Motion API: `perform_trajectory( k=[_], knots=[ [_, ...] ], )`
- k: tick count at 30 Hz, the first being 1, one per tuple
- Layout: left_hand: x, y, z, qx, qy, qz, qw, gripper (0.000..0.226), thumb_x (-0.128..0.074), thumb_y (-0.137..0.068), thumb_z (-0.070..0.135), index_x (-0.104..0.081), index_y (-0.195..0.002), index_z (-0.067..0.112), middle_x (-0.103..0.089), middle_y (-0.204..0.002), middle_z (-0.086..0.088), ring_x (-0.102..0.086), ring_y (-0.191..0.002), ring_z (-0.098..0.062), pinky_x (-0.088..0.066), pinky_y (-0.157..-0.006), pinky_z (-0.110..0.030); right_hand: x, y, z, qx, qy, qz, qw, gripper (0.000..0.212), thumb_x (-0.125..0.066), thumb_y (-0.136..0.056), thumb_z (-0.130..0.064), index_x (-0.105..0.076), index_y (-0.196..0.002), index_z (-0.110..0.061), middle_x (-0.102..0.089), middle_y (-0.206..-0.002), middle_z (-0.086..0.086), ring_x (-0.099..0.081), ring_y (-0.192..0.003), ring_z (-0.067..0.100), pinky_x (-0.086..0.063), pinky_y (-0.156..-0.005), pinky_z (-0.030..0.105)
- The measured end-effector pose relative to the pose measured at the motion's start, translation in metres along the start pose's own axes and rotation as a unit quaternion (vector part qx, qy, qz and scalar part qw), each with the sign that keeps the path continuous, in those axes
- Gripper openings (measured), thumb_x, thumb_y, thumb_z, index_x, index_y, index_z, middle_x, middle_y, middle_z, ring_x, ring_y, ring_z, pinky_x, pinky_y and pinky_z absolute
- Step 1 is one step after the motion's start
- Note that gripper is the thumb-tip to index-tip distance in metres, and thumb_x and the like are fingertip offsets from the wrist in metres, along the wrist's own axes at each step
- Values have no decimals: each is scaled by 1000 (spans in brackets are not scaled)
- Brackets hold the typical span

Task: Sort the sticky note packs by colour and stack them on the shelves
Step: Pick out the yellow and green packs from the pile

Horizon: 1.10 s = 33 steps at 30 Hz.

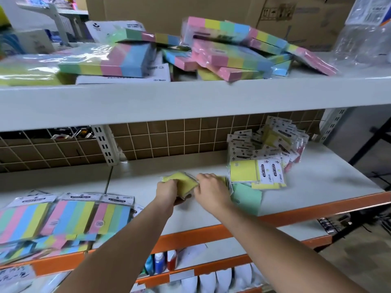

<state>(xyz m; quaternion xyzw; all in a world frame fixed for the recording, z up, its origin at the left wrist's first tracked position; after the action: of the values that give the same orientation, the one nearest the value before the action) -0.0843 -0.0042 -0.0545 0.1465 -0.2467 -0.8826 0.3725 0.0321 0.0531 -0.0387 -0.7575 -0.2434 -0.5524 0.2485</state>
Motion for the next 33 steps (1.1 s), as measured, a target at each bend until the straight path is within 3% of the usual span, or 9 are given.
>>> perform_trajectory(
  k=[2,5,8,10,17,22,26,30,33],
  knots=[
    [8,-1,-1,6,-8,-1,1000,33,-42,-90,9,-40,-123,7,-56,-112,-25,-68,-73,-40,-55,-56,-33,-1,-5,9,-36,35,-14,999,31,-46,-95,-29,-56,-117,-10,-62,-116,8,-54,-110,24,-45,-86,32],
    [20,-2,-3,13,-13,4,1000,36,-47,-91,14,-38,-126,11,-53,-115,-21,-63,-96,-43,-54,-61,-36,-4,-10,23,-130,82,-45,987,52,-50,-92,-52,-54,-122,-9,-60,-120,11,-51,-114,28,-44,-86,34],
    [30,-2,-4,14,-16,4,1000,34,-47,-94,14,-39,-127,11,-52,-102,-16,-58,-83,-32,-50,-57,-32,-15,-13,25,-177,121,-89,973,79,-48,-81,-73,-48,-130,-12,-53,-130,12,-45,-121,30,-41,-93,37],
    [35,-4,-5,13,-14,1,1000,31,-46,-95,14,-40,-125,10,-51,-95,-14,-55,-74,-28,-48,-56,-32,-27,-13,23,-184,107,-101,972,84,-46,-80,-77,-43,-136,-14,-47,-138,13,-40,-127,31,-39,-98,38],
    [45,-12,0,8,-39,3,999,17,-47,-96,14,-41,-112,11,-50,-87,-12,-53,-68,-26,-46,-57,-33,-31,-17,18,-227,32,-60,972,58,-58,-88,-47,-41,-135,-16,-44,-136,13,-38,-125,35,-41,-95,41],
    [49,-24,0,16,-62,4,998,24,-49,-96,17,-39,-117,14,-50,-91,-11,-55,-74,-27,-48,-56,-33,-26,-20,18,-240,-37,-48,969,66,-69,-76,-47,-44,-128,-14,-45,-131,14,-41,-122,36,-42,-99,43],
    [44,-32,-2,33,-88,-18,995,39,-52,-85,22,-41,-121,11,-61,-106,-24,-68,-83,-40,-51,-56,-33,-20,-16,6,-219,-148,-18,964,63,-74,-68,-47,-49,-118,-18,-47,-121,5,-49,-113,29,-44,-92,38],
    [34,-28,-1,28,-99,-57,993,27,-45,-87,17,-60,-106,4,-69,-85,-27,-68,-68,-37,-46,-45,-24,-16,-10,-21,-170,-202,-21,964,57,-73,-64,-37,-50,-115,-24,-43,-117,-3,-50,-108,22,-45,-85,34],
    [30,-21,3,22,-70,-71,995,32,-34,-92,16,-63,-95,3,-62,-66,-19,-58,-54,-30,-43,-44,-23,-17,-8,-40,-135,-190,-26,972,57,-74,-63,-34,-51,-115,-25,-40,-118,-5,-47,-109,20,-38,-77,29]
  ],
)
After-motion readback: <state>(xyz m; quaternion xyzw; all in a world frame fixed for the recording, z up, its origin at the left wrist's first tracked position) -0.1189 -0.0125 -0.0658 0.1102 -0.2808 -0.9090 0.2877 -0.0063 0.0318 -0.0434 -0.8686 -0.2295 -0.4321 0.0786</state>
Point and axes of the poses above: each hand's wrist, its own y-axis away from the middle knuckle, its own x-axis out of the back of the hand, z = x × y, the point moved 2 cm from there along -y, towards the middle knuckle
